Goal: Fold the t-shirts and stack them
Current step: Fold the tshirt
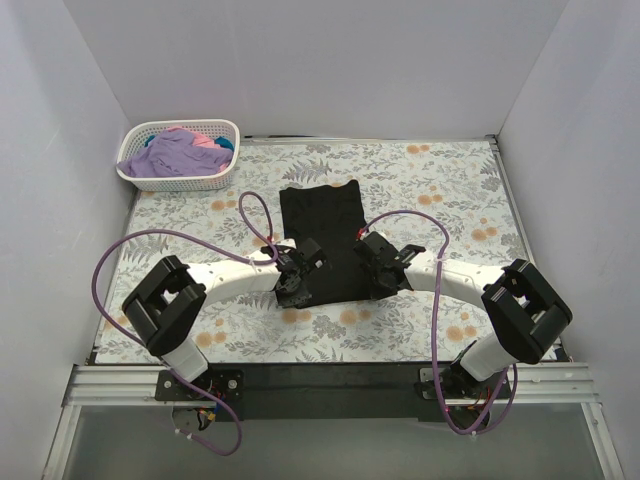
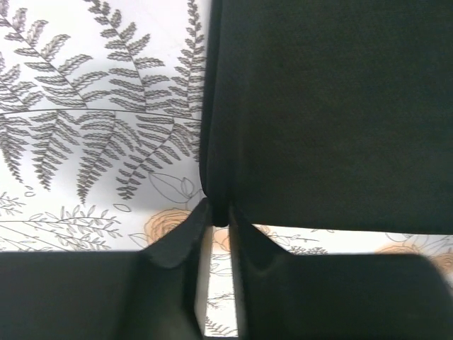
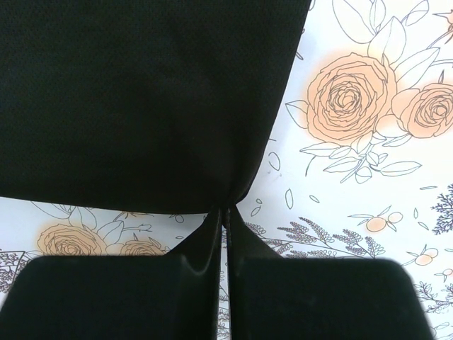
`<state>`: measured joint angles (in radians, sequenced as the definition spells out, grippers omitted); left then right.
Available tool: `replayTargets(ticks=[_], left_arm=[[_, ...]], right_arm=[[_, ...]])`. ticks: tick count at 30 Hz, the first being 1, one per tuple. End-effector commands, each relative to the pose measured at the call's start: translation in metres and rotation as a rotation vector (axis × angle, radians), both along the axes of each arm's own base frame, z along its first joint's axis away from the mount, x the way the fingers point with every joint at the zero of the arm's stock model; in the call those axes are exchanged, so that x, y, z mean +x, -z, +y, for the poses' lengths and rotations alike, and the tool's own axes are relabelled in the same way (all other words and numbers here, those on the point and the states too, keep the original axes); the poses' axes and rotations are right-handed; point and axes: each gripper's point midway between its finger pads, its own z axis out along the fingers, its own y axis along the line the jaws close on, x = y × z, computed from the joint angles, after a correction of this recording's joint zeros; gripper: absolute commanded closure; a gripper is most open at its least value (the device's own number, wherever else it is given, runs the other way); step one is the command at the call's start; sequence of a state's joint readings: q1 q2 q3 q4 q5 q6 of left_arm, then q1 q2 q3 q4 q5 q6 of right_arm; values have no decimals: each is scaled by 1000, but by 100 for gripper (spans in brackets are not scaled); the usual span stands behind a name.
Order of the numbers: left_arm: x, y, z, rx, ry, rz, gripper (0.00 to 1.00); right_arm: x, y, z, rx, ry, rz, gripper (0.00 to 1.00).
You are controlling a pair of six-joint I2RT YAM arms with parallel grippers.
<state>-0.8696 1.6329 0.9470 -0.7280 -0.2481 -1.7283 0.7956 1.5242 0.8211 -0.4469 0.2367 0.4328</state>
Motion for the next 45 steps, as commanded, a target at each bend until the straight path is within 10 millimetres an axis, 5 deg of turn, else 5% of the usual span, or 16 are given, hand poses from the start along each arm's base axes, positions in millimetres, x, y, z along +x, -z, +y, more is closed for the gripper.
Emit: replayTargets(ticks=[1, 3, 8, 12, 17, 22, 26, 34, 45], left_arm=[[-13, 16, 8, 53, -3, 47, 91], [-14, 16, 9, 58, -3, 50, 100], [-14, 6, 10, 54, 4, 41, 100], [-32, -6, 11, 57, 42, 54, 100], [-89, -25, 23, 62, 88, 124, 100], [-172, -30, 30, 69, 142, 235, 100], [-210, -33, 28, 47, 160, 303, 100], [-171, -90, 7, -7, 169, 145, 100], [-78, -133, -2, -180, 135, -30, 100]], right_arm=[[-27, 25, -11, -48, -23, 104, 99], [-28, 24, -9, -44, -31, 107, 99], [-33, 17, 0, -10, -71, 110, 99], [-58, 5, 3, 7, -113, 161, 99], [-114, -13, -3, 27, -162, 231, 99], [-186, -22, -13, 84, -179, 364, 99], [-213, -33, -16, 137, -206, 422, 99], [-172, -114, 12, 195, -255, 252, 99], [-94, -160, 43, 244, -277, 160, 99]])
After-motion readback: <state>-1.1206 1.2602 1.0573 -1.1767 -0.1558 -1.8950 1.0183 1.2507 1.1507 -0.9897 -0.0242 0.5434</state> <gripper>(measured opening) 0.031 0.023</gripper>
